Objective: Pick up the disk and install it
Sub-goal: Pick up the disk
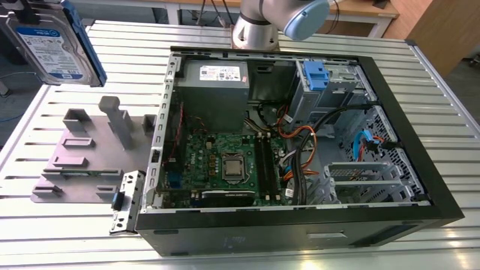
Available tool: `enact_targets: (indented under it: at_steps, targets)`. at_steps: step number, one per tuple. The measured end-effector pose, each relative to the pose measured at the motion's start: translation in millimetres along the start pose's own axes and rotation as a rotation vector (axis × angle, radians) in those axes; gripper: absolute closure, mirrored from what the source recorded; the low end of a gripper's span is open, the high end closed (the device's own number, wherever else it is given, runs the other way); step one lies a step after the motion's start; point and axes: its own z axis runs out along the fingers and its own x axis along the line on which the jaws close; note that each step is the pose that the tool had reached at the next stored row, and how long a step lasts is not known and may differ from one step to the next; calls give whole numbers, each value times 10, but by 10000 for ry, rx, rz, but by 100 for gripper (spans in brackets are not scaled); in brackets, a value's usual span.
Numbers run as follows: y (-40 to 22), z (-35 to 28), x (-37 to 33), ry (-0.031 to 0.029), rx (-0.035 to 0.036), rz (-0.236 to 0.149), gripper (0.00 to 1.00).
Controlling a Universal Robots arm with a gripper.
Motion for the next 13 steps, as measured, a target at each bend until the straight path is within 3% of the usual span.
enact_targets:
  at_steps: [7,13]
  targets:
    - [5,-111,-7,0,0,0,65]
    - [12,-257,-16,0,0,0,65]
